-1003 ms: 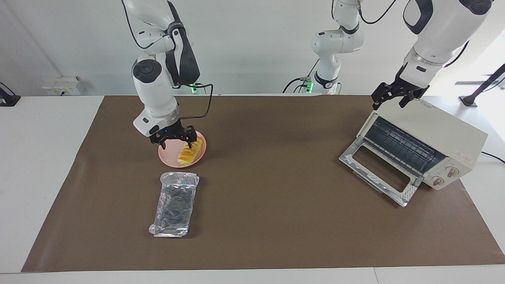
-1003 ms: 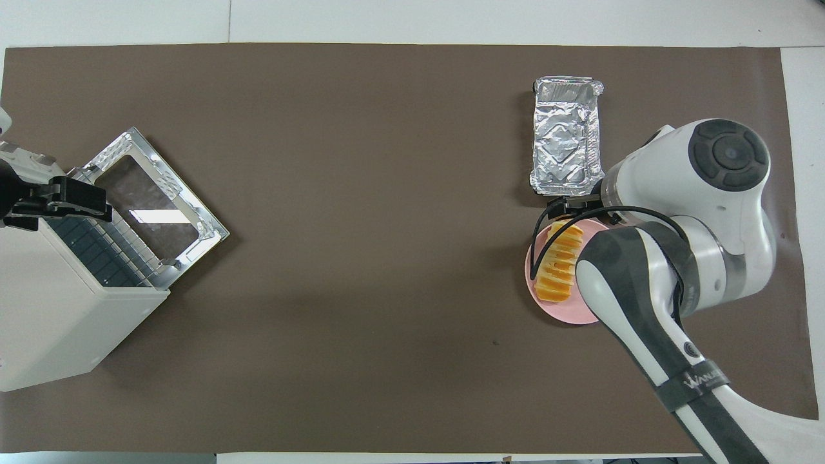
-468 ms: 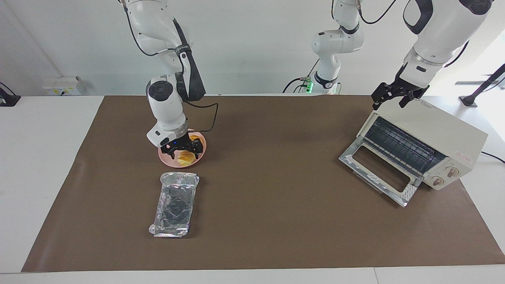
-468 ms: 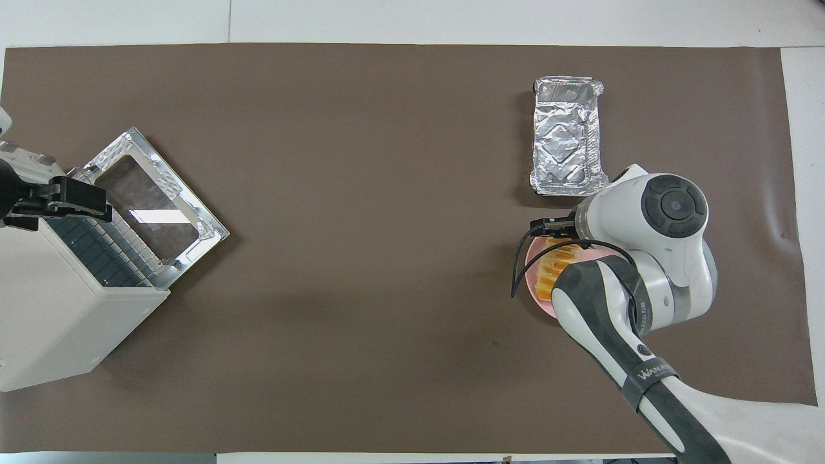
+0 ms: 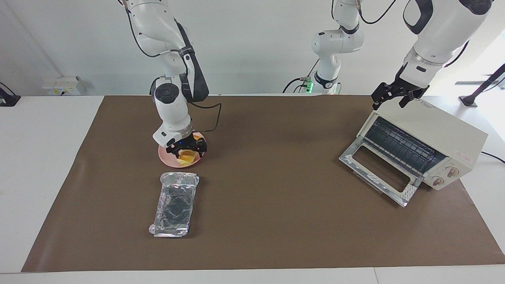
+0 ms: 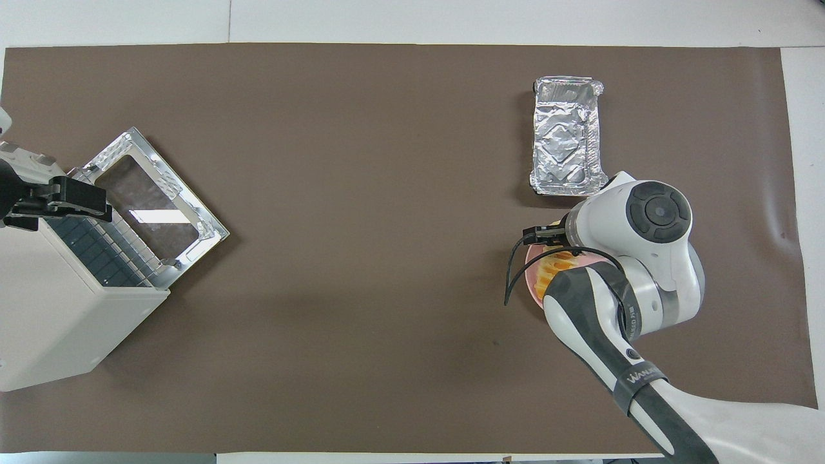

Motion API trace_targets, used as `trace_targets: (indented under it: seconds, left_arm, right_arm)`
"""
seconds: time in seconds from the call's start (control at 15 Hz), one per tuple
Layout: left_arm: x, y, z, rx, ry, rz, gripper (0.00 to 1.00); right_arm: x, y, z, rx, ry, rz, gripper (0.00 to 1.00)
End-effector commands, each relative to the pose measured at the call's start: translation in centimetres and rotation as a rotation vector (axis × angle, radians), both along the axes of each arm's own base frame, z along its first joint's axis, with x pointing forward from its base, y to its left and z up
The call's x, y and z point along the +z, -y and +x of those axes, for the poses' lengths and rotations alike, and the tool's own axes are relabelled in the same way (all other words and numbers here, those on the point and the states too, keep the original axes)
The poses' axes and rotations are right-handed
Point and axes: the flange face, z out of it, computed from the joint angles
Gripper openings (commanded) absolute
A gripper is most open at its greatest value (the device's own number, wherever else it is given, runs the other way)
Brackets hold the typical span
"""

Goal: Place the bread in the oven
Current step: 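Close the right gripper on the orange bread slices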

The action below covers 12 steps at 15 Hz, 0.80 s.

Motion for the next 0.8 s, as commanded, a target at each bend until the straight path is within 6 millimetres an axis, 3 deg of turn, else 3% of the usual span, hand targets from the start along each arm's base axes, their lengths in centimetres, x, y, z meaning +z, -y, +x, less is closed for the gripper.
trace_targets:
  seconds: [0.0, 0.2, 0.27, 0.4, 0.47, 0.53, 0.6, 0.74]
  left_arm:
    - [0.4, -0.3, -0.5, 0.007, 0.000, -0.013, 1.00]
    - [0.4, -0.3, -0.5, 0.007, 0.000, -0.013, 1.00]
    - [0.4, -0.3, -0.5, 0.007, 0.000, -0.013, 1.00]
    - [0.4, -0.3, -0.5, 0.007, 0.000, -0.013, 1.00]
    - [0.4, -0.3, -0.5, 0.007, 0.000, -0.013, 1.00]
    - [0.4, -0.3, -0.5, 0.007, 0.000, -0.013, 1.00]
    - [0.4, -0.3, -0.5, 0.007, 0.000, -0.013, 1.00]
    - [0.4, -0.3, -0.5, 0.007, 0.000, -0.013, 1.00]
  right_arm:
    - [-0.6, 0.2, -0.4, 0.019, 0.004, 0.003, 1.00]
    - [-0.6, 0.8, -0.2, 0.041, 0.001, 0.001, 0.98]
    - [-0.6, 1.0, -0.2, 0.051, 0.001, 0.001, 0.90]
    - [-0.7, 1.2, -0.3, 0.053, -0.002, 0.000, 0.64]
    - [-0.7, 1.3, -0.2, 0.052, -0.002, 0.000, 0.38]
    - [-0.7, 1.3, -0.3, 0.050, -0.004, 0.000, 0.05]
    - [-0.6, 1.3, -0.2, 0.048, -0.004, 0.000, 0.00]
    - [-0.4, 1.4, -0.1, 0.054, -0.007, -0.001, 0.00]
